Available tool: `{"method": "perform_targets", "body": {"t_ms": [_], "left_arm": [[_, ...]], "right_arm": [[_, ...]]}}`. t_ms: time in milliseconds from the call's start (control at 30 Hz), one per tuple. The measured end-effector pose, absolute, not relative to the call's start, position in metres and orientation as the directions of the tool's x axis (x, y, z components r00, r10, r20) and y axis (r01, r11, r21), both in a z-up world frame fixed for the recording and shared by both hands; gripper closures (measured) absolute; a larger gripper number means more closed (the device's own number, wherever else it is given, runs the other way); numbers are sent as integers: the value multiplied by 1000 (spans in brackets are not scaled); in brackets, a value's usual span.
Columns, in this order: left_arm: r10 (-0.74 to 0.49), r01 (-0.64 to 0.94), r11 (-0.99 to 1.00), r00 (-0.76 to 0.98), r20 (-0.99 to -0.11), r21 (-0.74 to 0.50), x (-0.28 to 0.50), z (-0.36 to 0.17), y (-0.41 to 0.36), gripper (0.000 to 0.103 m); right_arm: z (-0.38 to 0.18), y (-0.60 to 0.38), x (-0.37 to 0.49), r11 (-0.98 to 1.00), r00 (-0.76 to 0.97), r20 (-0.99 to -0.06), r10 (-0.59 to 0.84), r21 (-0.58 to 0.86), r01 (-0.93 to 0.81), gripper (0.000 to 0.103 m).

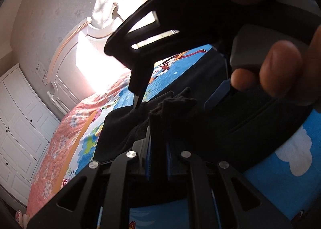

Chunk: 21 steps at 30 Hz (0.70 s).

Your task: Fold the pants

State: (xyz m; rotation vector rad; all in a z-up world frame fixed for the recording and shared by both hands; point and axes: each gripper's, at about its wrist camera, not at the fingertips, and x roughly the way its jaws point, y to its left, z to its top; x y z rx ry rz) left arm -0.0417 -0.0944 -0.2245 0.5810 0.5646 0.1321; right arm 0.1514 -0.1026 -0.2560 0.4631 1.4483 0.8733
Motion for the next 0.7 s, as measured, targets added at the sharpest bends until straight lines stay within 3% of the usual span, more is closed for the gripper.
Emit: {"method": "perform_targets", "body": {"t_ms": [100, 167, 267, 467, 700], "left_arm": [[270, 23, 838, 851, -451, 545, -43, -220, -91, 92], [267, 31, 830, 854, -446, 558, -43, -220, -92, 92], [276, 32, 813, 857, -434, 581, -38, -221, -102, 92], [197, 92, 789, 899, -391, 607, -24, -219, -149, 92], [100, 218, 775, 885, -455, 593, -7, -243, -200, 92]], "right_arm": [[-256, -87, 159, 623, -98, -660, 745, 741, -252, 9], [-253, -78, 165, 622, -107, -669, 736, 730, -284, 61], [-243, -87, 167, 619, -79, -676, 733, 710, -335, 77], [-225, -159, 176, 637, 24, -669, 743, 696, -331, 80], [-261, -207, 188, 680, 57, -692, 720, 687, -257, 80]]}}
